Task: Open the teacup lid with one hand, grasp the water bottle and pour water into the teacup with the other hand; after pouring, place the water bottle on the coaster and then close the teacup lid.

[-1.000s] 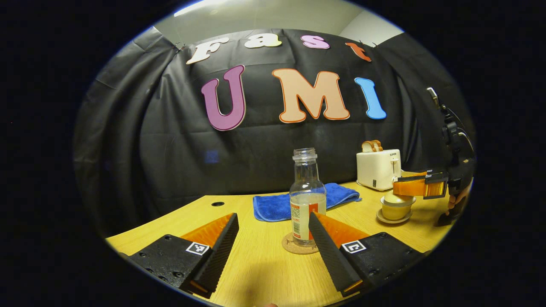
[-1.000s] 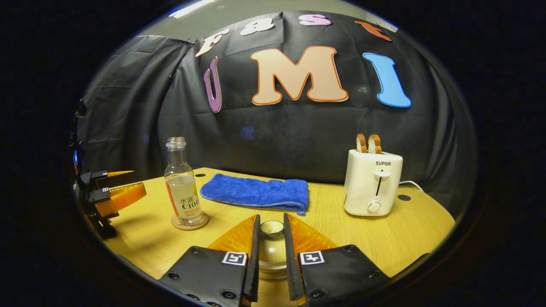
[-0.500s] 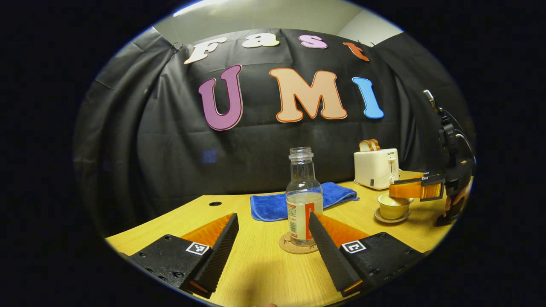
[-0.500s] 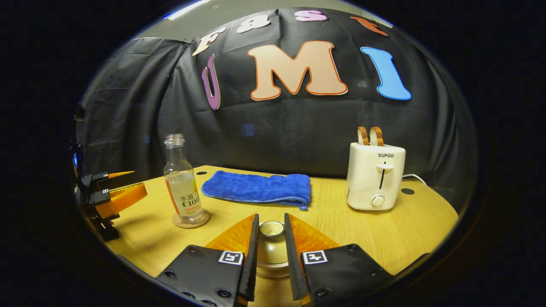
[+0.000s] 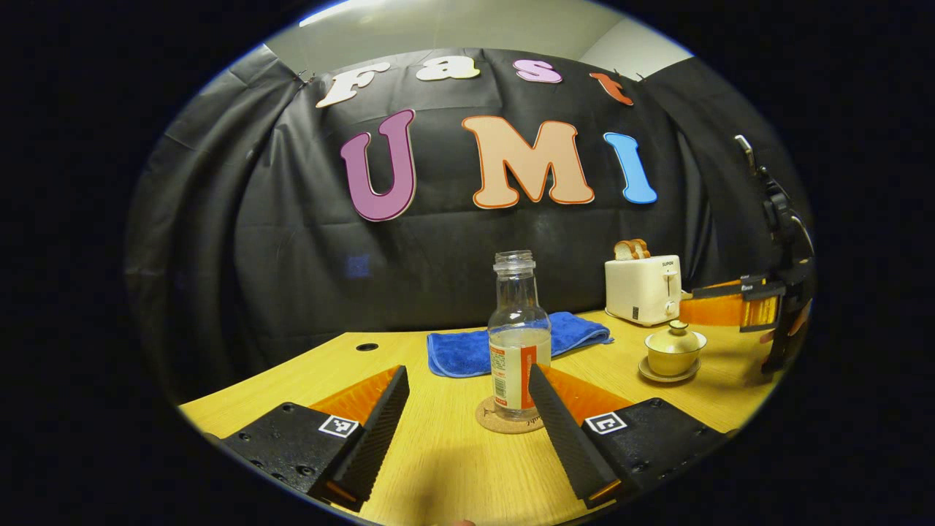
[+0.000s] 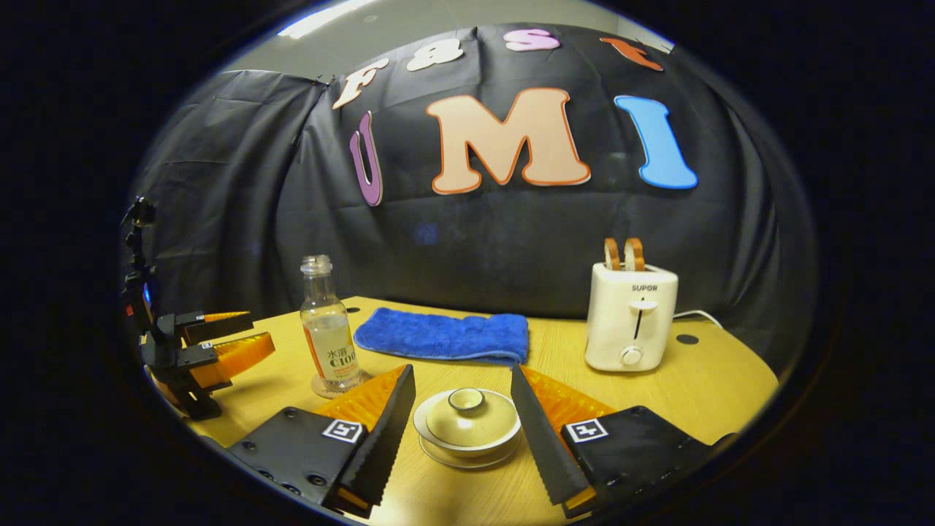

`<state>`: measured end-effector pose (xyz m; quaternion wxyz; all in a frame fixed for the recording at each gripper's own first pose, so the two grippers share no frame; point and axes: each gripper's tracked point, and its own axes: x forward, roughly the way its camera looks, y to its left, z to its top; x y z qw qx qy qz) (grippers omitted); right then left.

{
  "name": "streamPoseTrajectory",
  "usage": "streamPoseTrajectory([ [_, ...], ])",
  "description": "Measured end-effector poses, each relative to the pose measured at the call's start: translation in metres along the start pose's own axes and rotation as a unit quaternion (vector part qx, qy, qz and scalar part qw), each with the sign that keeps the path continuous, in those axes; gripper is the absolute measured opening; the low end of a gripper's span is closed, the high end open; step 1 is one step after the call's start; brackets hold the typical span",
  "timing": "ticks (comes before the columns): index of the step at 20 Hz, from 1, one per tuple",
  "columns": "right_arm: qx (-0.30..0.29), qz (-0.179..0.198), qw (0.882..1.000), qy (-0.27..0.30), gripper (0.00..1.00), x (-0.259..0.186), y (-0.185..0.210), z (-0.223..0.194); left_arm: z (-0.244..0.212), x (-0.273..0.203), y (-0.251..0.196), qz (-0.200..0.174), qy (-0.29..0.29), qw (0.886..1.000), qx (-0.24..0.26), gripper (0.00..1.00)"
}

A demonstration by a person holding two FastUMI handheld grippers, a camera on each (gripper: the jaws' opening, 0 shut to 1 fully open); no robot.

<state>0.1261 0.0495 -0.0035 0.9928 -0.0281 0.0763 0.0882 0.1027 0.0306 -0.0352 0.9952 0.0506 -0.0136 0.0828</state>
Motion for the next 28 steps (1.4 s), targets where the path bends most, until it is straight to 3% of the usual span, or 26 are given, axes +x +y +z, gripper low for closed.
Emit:
streamPoseTrajectory([
  [3,0.009,-0.014,0.999,-0.031,0.82,-0.023,-0.006,0.016,-0.002,-0.001,-0.001,0.000,0.004,1.000,-0.001,0.96],
  [4,0.012,-0.019,0.999,-0.038,0.85,-0.030,-0.009,0.017,-0.001,-0.001,0.000,0.000,0.004,1.000,-0.003,0.96],
  [13,0.044,-0.060,0.995,-0.063,0.85,-0.081,-0.038,0.000,-0.003,-0.009,-0.002,0.009,0.008,1.000,-0.023,0.96],
  [16,0.031,-0.070,0.994,-0.072,0.89,-0.088,-0.042,-0.003,-0.003,-0.011,-0.002,0.015,0.008,0.999,-0.029,0.96],
  [19,0.023,-0.072,0.994,-0.073,0.83,-0.089,-0.042,-0.004,-0.004,-0.015,-0.001,0.021,0.008,0.999,-0.034,0.96],
  [21,0.023,-0.074,0.994,-0.074,0.86,-0.090,-0.042,-0.005,-0.003,-0.015,-0.001,0.024,0.008,0.999,-0.035,1.00],
  [22,0.022,-0.075,0.994,-0.073,0.83,-0.090,-0.043,-0.005,-0.004,-0.016,0.000,0.028,0.008,0.999,-0.036,0.96],
  [23,0.021,-0.074,0.994,-0.072,0.83,-0.089,-0.042,-0.007,-0.004,-0.017,0.002,0.031,0.008,0.999,-0.037,1.00],
  [24,0.020,-0.075,0.995,-0.070,0.83,-0.089,-0.041,-0.009,-0.004,-0.017,0.001,0.033,0.008,0.999,-0.037,0.96],
  [28,0.017,-0.077,0.994,-0.070,0.86,-0.088,-0.040,-0.011,-0.004,-0.018,0.000,0.034,0.008,0.999,-0.037,0.96],
])
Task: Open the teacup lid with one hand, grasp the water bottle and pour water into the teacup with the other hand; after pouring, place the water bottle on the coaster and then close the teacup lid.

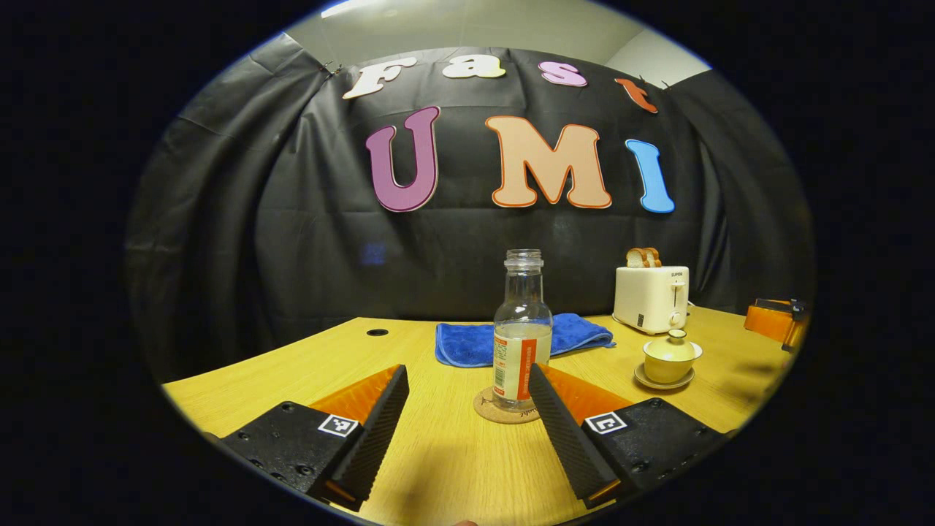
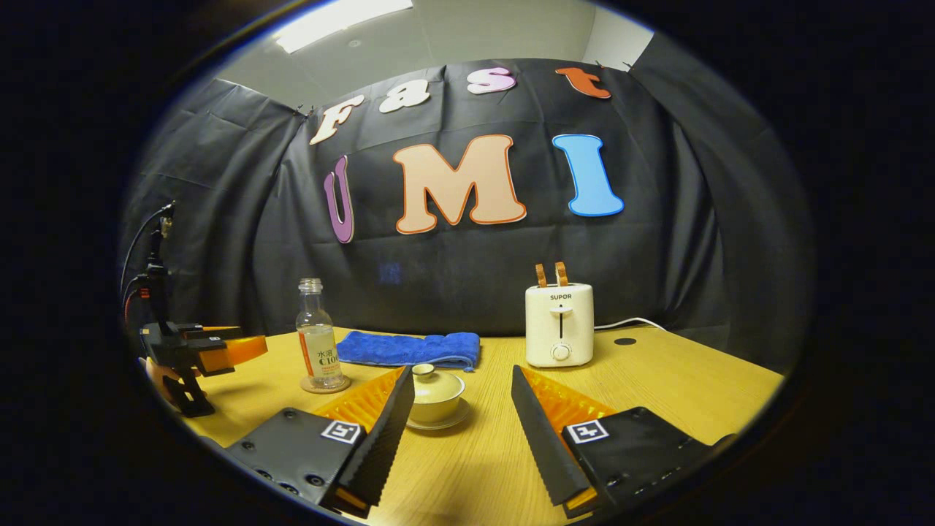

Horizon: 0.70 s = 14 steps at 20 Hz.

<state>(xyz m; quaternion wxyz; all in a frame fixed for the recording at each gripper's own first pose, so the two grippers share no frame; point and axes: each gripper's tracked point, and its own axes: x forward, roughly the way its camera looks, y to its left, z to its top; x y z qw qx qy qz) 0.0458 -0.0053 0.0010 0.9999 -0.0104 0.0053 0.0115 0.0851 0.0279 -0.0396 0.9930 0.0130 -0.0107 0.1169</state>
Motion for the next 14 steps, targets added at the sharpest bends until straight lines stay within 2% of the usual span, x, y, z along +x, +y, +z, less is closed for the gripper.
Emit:
streamPoseTrajectory([
  [7,-0.008,-0.013,1.000,0.014,0.83,0.004,-0.006,-0.008,0.000,-0.006,-0.002,0.000,-0.001,1.000,-0.001,0.96],
  [8,-0.012,-0.015,1.000,0.019,0.86,0.003,-0.006,-0.010,0.000,-0.007,-0.001,0.001,-0.001,1.000,-0.002,0.96],
  [9,-0.014,-0.015,1.000,0.020,0.84,0.003,-0.006,-0.010,0.000,-0.007,0.000,0.004,-0.001,1.000,-0.001,0.96],
  [10,-0.015,-0.016,1.000,0.019,0.89,0.004,-0.005,-0.009,0.000,-0.006,0.000,0.004,-0.002,1.000,-0.001,0.96],
  [11,-0.016,-0.017,1.000,0.020,0.84,0.003,-0.006,-0.010,0.000,-0.007,0.000,0.004,-0.001,1.000,-0.001,0.96],
  [12,-0.017,-0.019,0.999,0.019,0.86,0.003,-0.007,-0.009,0.000,-0.006,-0.001,0.004,-0.001,1.000,-0.001,0.96],
  [14,-0.020,-0.023,0.999,0.019,0.84,0.003,-0.008,-0.010,0.000,-0.006,-0.001,0.004,-0.001,1.000,-0.001,0.96],
])
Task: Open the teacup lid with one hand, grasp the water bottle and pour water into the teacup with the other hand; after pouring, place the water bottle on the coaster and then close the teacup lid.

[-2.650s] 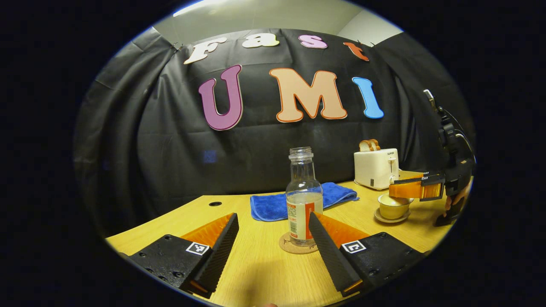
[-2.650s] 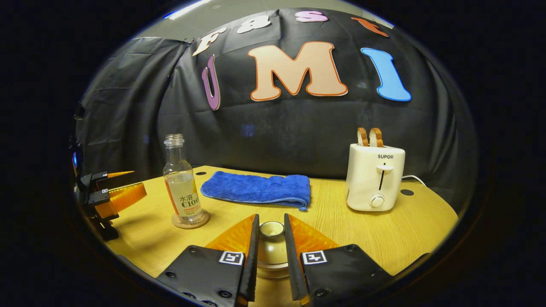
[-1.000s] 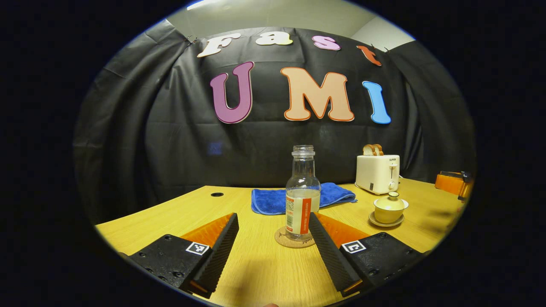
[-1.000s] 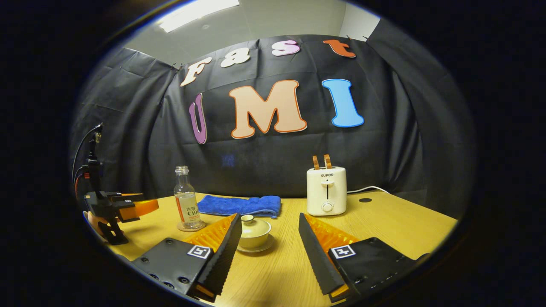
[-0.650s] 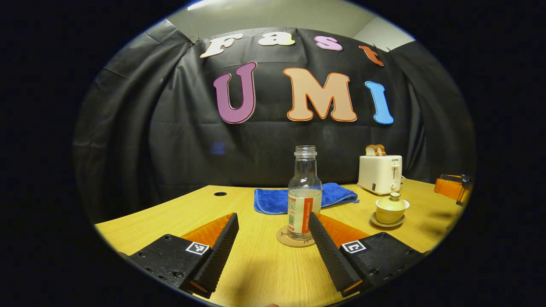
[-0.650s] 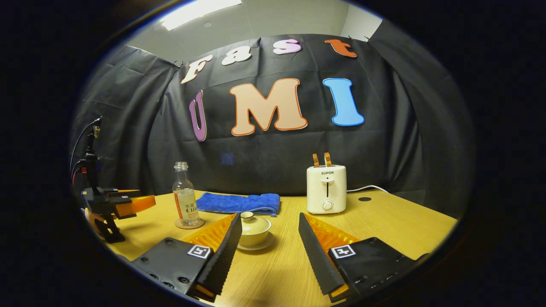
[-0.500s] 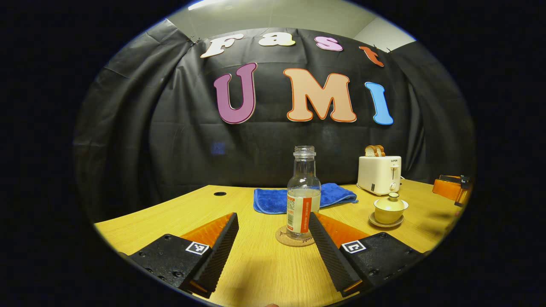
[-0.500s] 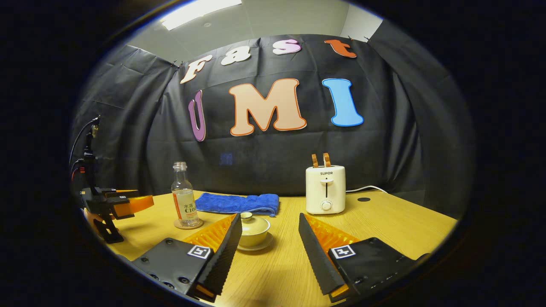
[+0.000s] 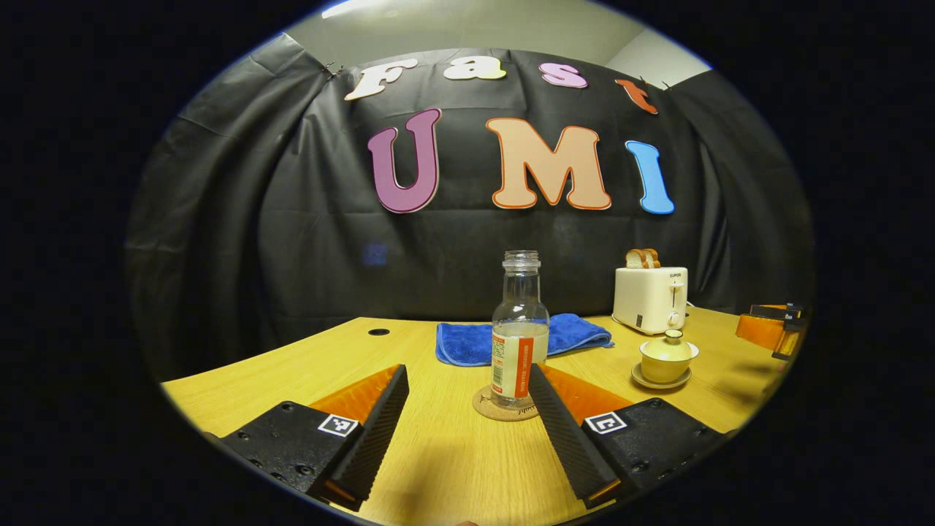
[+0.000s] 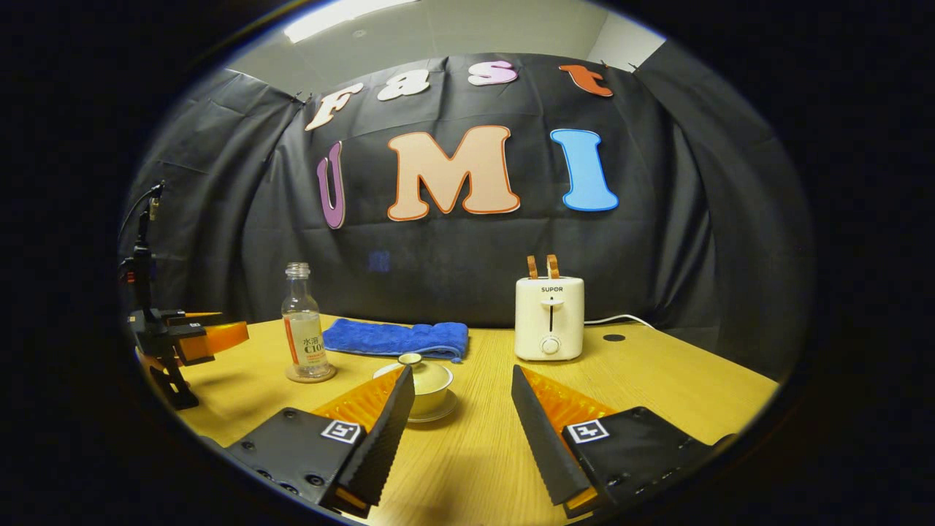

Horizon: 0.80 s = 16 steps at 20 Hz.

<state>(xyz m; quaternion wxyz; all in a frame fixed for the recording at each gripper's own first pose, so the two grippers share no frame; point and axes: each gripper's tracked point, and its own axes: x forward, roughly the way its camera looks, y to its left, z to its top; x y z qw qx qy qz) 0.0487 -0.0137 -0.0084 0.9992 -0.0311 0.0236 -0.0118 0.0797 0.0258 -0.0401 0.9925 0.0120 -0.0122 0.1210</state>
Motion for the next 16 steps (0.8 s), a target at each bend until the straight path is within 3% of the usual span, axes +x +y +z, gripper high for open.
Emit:
streamPoseTrajectory([
  [4,0.001,-0.002,1.000,0.001,0.86,0.001,0.000,-0.001,0.001,-0.001,-0.002,-0.007,0.000,1.000,0.000,1.00],
  [10,-0.001,-0.029,1.000,0.000,0.86,0.002,-0.011,-0.001,0.001,-0.001,-0.002,-0.007,0.000,1.000,0.001,0.96],
  [16,0.000,-0.029,1.000,-0.001,0.89,0.003,-0.011,0.000,0.001,0.000,-0.002,-0.006,0.000,1.000,0.001,0.96],
])
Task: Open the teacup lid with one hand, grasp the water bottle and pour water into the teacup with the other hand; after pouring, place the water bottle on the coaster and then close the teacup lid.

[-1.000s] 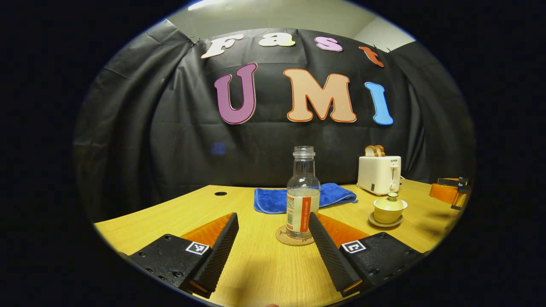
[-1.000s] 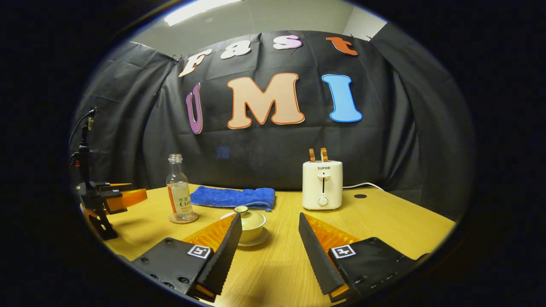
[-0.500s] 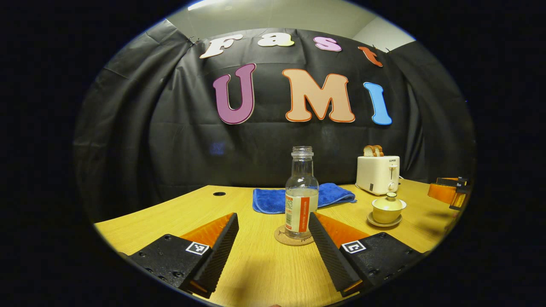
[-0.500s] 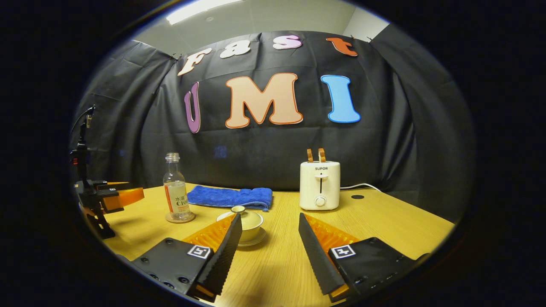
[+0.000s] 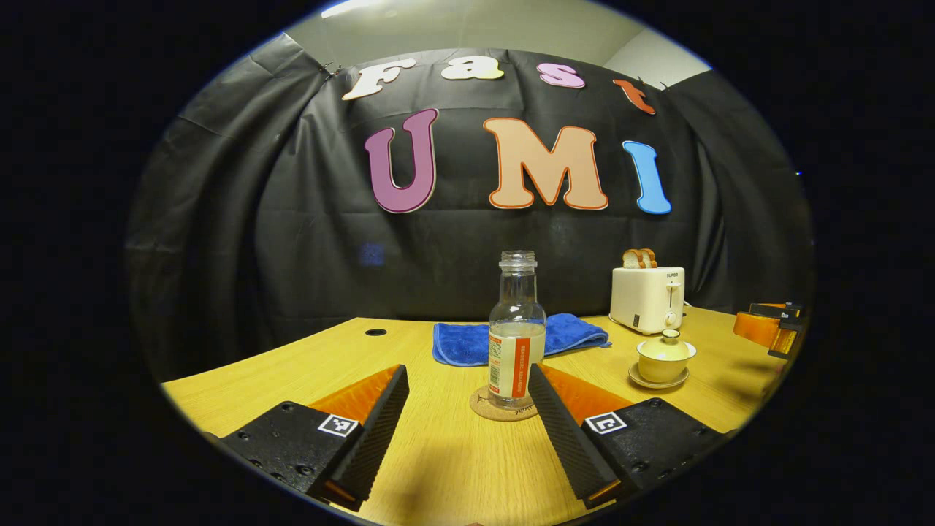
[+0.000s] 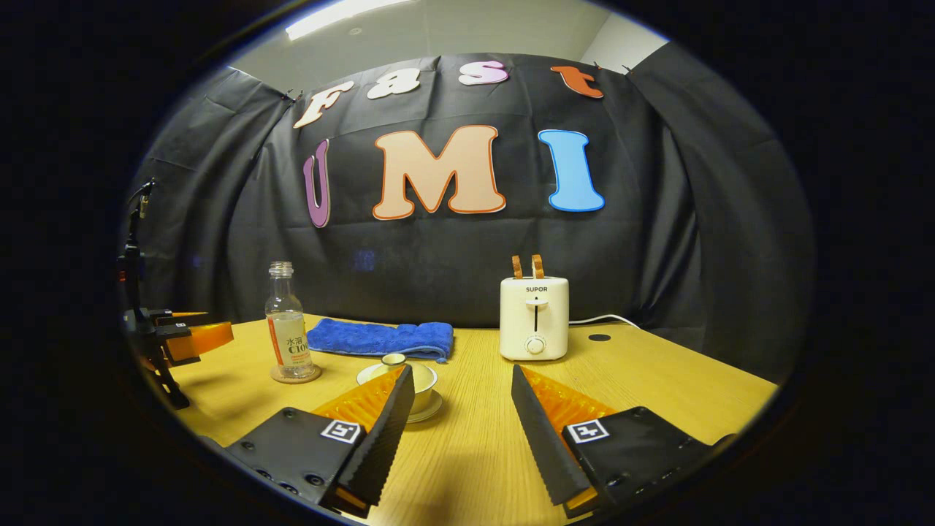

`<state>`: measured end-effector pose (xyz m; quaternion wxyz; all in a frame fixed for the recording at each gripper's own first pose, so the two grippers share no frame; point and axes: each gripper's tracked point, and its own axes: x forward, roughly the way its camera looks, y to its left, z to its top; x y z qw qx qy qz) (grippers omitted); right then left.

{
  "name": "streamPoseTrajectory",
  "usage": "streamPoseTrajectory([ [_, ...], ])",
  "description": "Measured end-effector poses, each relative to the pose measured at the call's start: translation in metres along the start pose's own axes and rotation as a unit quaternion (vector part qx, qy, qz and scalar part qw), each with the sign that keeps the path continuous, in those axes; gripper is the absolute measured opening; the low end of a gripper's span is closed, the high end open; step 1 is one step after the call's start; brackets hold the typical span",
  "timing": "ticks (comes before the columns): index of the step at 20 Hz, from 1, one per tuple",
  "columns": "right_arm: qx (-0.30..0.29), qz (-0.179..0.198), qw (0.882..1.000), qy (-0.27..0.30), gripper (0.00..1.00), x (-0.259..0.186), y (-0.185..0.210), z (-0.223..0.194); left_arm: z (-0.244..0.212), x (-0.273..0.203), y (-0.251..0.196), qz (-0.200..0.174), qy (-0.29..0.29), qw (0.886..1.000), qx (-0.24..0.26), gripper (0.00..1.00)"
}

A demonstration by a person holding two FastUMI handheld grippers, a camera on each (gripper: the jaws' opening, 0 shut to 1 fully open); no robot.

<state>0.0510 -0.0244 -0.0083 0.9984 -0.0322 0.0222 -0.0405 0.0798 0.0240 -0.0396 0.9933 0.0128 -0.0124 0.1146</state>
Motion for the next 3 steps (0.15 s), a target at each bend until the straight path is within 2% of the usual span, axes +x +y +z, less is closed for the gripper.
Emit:
streamPoseTrajectory([
  [3,0.000,0.000,1.000,0.000,0.83,0.0005,-0.0001,-0.0001,0.0004,-0.0009,0.0006,0.001,0.000,1.000,0.000,0.96],
])
